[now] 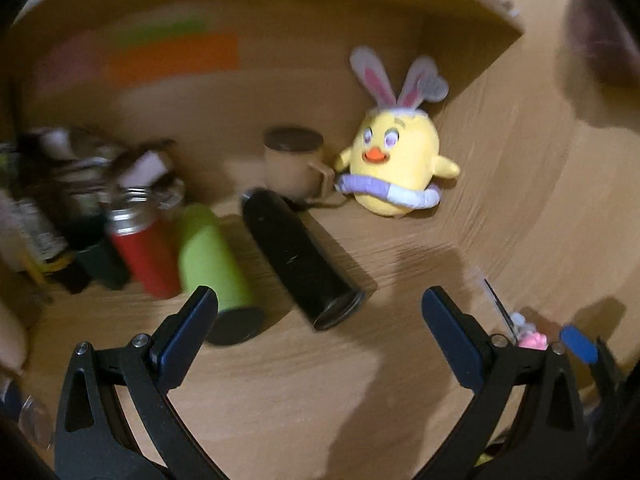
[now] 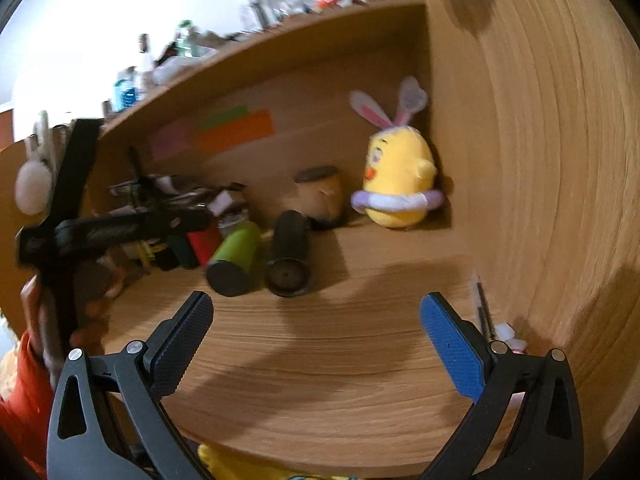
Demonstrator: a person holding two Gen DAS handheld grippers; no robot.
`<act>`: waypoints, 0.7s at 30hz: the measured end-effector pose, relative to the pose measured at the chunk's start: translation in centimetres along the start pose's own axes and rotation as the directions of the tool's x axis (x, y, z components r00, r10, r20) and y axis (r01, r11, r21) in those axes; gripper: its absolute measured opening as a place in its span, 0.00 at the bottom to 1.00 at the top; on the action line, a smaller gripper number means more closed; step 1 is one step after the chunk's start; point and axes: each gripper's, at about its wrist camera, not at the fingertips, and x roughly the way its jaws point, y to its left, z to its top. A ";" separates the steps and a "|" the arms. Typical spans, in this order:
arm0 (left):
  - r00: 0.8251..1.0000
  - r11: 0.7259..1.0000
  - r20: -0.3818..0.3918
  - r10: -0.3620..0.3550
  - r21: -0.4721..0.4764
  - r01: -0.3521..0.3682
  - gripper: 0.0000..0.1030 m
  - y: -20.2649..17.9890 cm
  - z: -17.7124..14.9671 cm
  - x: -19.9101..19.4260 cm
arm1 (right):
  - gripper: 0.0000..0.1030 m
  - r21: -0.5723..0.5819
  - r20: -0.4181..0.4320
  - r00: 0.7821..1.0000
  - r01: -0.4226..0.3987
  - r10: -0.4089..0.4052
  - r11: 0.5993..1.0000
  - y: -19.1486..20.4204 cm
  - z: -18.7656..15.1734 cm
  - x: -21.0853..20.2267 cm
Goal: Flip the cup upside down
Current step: 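Reach the left tool to the lying black thermos and grasp its body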
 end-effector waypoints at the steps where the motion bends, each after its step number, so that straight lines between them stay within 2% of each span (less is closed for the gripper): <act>1: 0.999 1.000 -0.042 -0.008 -0.008 0.008 1.00 0.0 0.7 1.8 | 1.00 0.003 -0.005 1.000 0.008 -0.008 1.000 -0.4 -0.1 0.3; 4: 0.986 1.000 -0.167 -0.015 -0.025 0.011 1.00 0.0 1.6 6.8 | 1.00 0.011 -0.024 0.999 0.027 -0.026 1.000 -1.4 -0.2 1.6; 5: 0.977 1.000 -0.214 0.002 -0.023 -0.007 1.00 0.3 1.5 8.5 | 1.00 0.013 -0.031 0.999 0.027 -0.027 1.000 -1.6 -0.3 2.1; 7: 0.961 0.999 -0.275 0.040 -0.019 -0.047 0.92 0.8 1.3 11.0 | 1.00 0.015 -0.039 0.999 0.024 -0.024 1.000 -2.0 -0.3 2.6; 8: 0.948 0.998 -0.315 0.051 -0.016 -0.059 0.84 1.0 1.2 12.6 | 1.00 0.014 -0.041 0.999 0.023 -0.023 1.000 -2.1 -0.3 3.0; 9: 0.940 0.998 -0.335 0.056 -0.007 -0.062 0.82 1.2 1.1 13.4 | 1.00 0.012 -0.041 0.999 0.024 -0.023 1.000 -2.3 -0.4 3.1; 16: 0.906 0.985 -0.387 0.172 0.064 -0.160 0.81 1.1 0.6 17.1 | 1.00 0.025 -0.058 0.998 0.012 -0.010 1.000 -2.9 -0.6 4.5; 21: 0.905 0.982 -0.381 0.189 0.053 -0.183 0.78 0.5 0.5 16.7 | 1.00 0.032 -0.072 0.997 0.011 -0.008 0.999 -2.9 -0.8 4.9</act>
